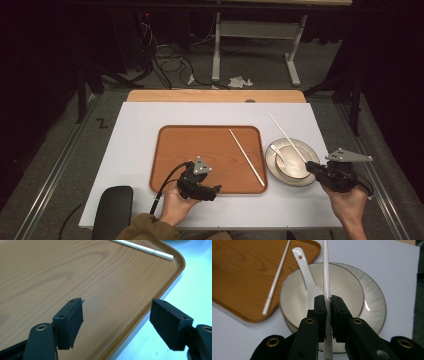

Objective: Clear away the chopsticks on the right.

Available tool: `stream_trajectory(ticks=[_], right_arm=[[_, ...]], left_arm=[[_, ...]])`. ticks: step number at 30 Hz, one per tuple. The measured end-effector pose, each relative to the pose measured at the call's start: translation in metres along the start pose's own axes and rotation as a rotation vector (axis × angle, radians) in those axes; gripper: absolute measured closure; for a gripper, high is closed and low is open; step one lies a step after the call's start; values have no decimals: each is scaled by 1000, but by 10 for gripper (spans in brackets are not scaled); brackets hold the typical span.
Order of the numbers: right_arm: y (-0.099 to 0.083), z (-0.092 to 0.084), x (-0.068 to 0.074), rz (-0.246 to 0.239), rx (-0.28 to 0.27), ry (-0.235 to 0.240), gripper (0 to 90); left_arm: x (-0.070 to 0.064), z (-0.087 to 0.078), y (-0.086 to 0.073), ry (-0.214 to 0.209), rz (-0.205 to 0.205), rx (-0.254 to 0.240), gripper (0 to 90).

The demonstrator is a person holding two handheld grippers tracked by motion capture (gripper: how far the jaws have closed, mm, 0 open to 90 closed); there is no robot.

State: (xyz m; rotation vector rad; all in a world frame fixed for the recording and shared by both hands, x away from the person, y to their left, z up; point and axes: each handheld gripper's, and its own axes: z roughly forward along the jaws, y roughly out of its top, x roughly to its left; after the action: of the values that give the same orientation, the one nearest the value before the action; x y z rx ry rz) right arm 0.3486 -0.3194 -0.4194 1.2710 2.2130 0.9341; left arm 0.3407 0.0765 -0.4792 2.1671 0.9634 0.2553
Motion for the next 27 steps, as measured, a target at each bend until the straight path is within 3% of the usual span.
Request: stream_trajectory(ticks=[12, 19, 27], right_arm=[[5, 6, 43, -44, 0, 71, 849], [8, 22, 64, -75, 46, 98, 849], [12, 47, 80, -74, 114, 119, 848]], left_arm=[[-1, 3, 3, -10, 12, 2, 268], [-2, 2, 3, -6, 15, 2, 268], [-1, 0, 2, -5, 6, -1, 268]])
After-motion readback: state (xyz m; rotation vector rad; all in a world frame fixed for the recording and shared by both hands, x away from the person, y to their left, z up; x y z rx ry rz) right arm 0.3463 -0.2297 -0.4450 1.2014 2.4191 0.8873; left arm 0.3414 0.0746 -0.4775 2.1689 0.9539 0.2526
